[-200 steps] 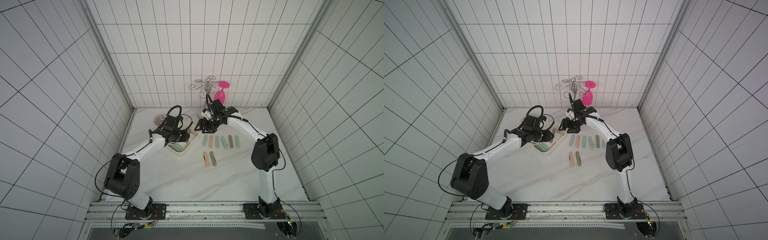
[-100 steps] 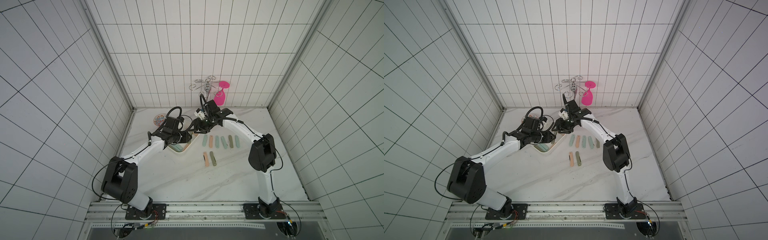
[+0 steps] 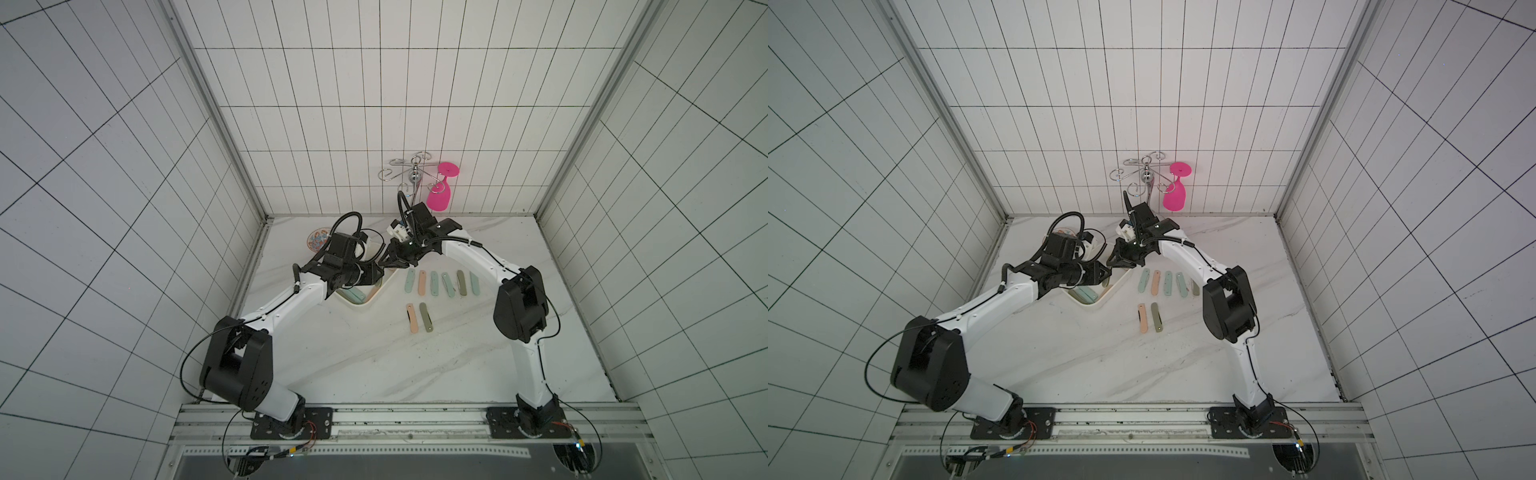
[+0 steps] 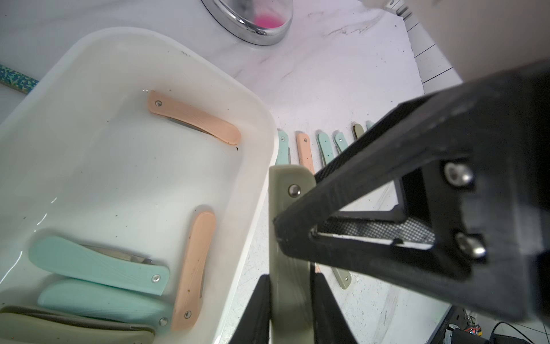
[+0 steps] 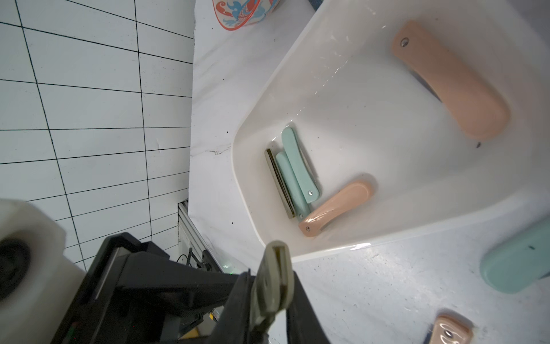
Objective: Take the fruit knife out of the storage box
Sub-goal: Place the fruit knife at the center of the board.
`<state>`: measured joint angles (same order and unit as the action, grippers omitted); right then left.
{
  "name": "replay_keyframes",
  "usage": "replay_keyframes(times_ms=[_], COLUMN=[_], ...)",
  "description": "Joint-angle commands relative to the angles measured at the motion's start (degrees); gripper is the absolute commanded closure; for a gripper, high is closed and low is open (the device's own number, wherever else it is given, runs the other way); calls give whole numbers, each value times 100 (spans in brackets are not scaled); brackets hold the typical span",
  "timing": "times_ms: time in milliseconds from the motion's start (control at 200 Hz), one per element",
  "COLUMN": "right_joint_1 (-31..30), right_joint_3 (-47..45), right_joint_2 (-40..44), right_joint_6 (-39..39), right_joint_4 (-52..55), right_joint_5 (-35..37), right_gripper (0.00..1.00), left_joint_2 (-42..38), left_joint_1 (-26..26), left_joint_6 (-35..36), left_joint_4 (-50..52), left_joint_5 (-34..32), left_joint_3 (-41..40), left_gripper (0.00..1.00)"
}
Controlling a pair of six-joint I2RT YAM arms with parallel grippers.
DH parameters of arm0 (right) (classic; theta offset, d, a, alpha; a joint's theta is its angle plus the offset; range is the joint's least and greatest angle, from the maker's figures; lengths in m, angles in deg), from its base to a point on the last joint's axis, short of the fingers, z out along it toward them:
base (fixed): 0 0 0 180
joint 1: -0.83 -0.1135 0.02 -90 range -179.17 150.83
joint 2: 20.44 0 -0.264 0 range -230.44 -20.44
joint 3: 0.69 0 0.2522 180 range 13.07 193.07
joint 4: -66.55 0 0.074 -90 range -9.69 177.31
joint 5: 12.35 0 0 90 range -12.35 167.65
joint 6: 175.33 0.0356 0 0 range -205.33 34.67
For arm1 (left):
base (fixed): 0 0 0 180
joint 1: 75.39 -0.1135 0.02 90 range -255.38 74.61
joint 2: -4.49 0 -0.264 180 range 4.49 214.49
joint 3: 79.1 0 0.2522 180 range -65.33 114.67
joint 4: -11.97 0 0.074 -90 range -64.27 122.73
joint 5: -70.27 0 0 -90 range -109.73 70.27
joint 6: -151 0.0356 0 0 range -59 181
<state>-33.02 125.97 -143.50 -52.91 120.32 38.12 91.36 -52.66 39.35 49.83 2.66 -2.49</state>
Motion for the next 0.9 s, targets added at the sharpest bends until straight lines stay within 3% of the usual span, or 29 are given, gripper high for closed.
replay_keyframes(times_ms=[0,125,205,360,505,895], right_joint_1=[-63,-69,-69,4,191,417], right_joint_3=[114,83,75,27,-102,-1032], right_joint_2=[-85,-60,-50,14,193,723], right_joint_6=[45,40,19,-21,-117,-844], right_joint_4=[-90,-90,-90,-90,-119,-269], right_joint_5=[-125,-136,-125,-185,-395,-1676], right_gripper=[87,98,100,100,100,100], left_joint_2=[-83,-92,-109,-199,-435,-874], left_joint_1=[13,13,6,5,-81,-400], left_joint_6=[7,-6,-15,11,-17,-155], left_joint_4=[-168,-194,-212,-204,-195,-129], left_joint_5=[57,68,74,69,78,-48], left_joint_3=[28,18,7,-43,-212,-510], left_gripper=[94,92,88,61,51,49])
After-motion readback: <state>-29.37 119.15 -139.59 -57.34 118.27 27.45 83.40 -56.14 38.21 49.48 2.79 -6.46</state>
